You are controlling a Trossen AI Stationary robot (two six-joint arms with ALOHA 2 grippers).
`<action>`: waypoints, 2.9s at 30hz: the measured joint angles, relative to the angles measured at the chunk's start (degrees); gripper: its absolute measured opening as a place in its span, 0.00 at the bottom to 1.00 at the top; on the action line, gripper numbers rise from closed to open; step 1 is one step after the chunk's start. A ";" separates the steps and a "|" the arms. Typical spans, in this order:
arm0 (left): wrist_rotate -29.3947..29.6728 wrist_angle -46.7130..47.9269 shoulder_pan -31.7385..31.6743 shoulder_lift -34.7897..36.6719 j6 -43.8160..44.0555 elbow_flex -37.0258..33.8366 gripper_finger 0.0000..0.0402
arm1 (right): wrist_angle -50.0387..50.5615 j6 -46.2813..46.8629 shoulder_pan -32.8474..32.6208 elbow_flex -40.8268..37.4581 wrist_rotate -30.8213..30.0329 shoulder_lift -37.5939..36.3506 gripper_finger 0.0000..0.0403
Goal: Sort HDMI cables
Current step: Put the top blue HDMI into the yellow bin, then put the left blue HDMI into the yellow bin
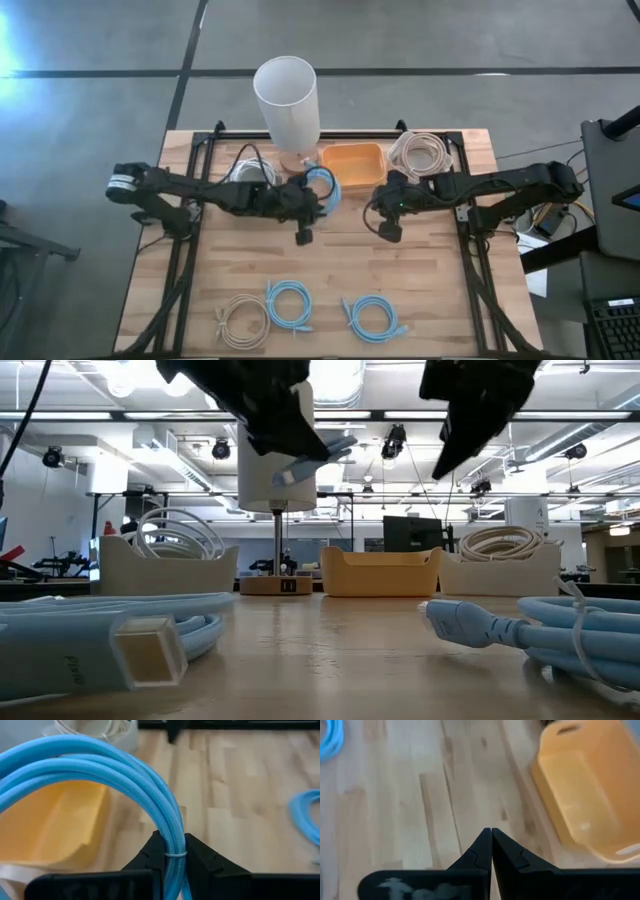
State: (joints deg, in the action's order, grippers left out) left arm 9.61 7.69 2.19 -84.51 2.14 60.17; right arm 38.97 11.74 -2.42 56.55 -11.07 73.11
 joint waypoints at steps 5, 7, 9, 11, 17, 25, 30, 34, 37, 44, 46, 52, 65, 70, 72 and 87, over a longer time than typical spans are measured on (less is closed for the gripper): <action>-0.18 -6.59 -3.62 -4.96 -5.50 1.35 0.11 | 0.70 -3.19 0.00 0.26 1.19 1.94 0.05; -0.16 -11.53 -4.50 -7.79 -7.41 1.80 0.11 | 0.67 -4.63 0.02 0.31 0.77 2.15 0.07; -0.12 -15.57 -5.16 -10.87 -8.65 2.68 0.11 | 0.71 -4.38 0.02 0.34 0.64 2.14 0.08; -0.15 -18.82 -5.64 -13.98 -9.78 3.95 0.11 | 1.38 -2.94 0.02 0.33 0.64 1.76 0.10; 2.13 -23.37 -7.69 -23.03 -14.06 10.26 0.11 | 5.62 6.82 -1.35 0.22 0.94 0.08 0.12; 5.76 -23.59 -11.49 -35.19 -13.62 21.88 0.11 | 7.58 9.76 -4.96 -0.95 1.09 -0.30 0.12; 9.10 -23.72 -12.75 -39.82 -12.84 26.24 0.11 | 7.46 10.71 -6.13 -2.00 0.99 -0.33 0.12; 10.79 -23.35 -13.47 -41.04 -10.40 26.87 0.11 | 7.13 10.79 -6.57 -3.31 0.94 -0.32 0.12; 10.97 -21.45 -13.87 -41.16 -8.66 26.85 0.14 | 7.02 10.82 -6.73 -3.98 0.90 -0.32 0.12; 11.66 -20.79 -13.93 -41.29 -8.25 26.77 0.24 | 7.04 14.75 -6.84 -4.50 0.81 -0.32 0.12; 11.65 -20.94 -13.95 -41.29 -8.20 26.75 0.27 | 7.03 14.82 -6.86 -4.50 0.79 -0.32 0.12; 12.96 -20.75 -13.84 -41.13 -8.51 27.19 0.34 | 6.97 14.79 -6.84 -4.50 0.68 -0.31 0.12; 10.41 6.22 -8.91 -31.18 -5.90 32.45 0.40 | 6.11 14.67 -6.82 -4.50 0.58 -0.30 0.12; 2.96 19.58 -4.95 -22.82 -3.36 32.07 0.38 | 4.54 14.65 -6.84 -4.52 0.58 -0.30 0.12; 0.83 23.47 -3.10 -19.25 -1.51 31.16 0.37 | 3.89 14.14 -6.84 -4.57 0.56 -0.30 0.12; -1.07 13.61 15.40 3.44 15.34 -2.04 0.34 | -14.07 1.65 -10.30 -7.03 7.33 -0.30 0.12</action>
State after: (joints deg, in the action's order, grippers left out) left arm 8.54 21.30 17.59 -81.07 17.48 58.13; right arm 24.90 13.39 -12.71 49.52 -3.74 72.82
